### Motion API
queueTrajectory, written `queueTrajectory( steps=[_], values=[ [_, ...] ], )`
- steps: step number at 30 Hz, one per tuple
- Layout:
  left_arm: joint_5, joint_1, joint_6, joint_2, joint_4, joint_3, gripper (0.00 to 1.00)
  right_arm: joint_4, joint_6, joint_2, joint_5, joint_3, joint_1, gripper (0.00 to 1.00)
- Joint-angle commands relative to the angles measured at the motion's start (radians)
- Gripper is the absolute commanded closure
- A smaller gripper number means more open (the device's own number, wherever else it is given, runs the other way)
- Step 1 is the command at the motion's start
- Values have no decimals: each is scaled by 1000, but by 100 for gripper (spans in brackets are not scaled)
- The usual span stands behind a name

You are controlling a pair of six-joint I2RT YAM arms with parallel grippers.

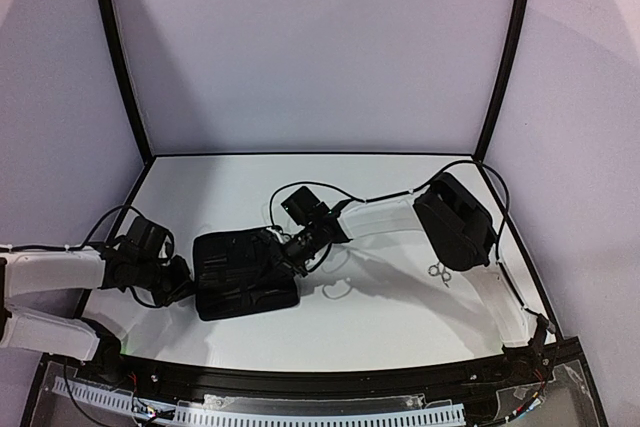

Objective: Sort the hair-cutting tools

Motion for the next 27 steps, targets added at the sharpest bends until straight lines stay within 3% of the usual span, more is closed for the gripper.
queueTrajectory(
  steps=[1, 5, 9, 12, 18, 23, 25, 27],
  values=[
    [27, -14, -29, -40, 99, 5, 99, 47, 26, 38, 24, 23, 45, 100],
    [-36, -15, -27, -42, 35, 14, 99, -66, -46, 11, 102, 24, 36, 98],
    [-84, -14, -23, -55, -7, -4, 99, -162, -111, -42, 210, -8, 19, 85],
    [-99, -14, -25, -57, -7, -24, 99, -223, -154, -71, 281, -13, 14, 70],
    [-112, -14, -28, -54, -1, -44, 99, -322, -191, -126, 401, -4, 14, 51],
    [-130, -14, -20, -59, -3, -46, 99, -404, -230, -199, 544, -1, 15, 30],
    [-134, -14, -15, -58, -2, -46, 99, -416, -241, -230, 584, -8, 15, 14],
    [-132, -14, -9, -57, 2, -44, 99, -422, -260, -257, 608, -11, 13, 9]
  ],
)
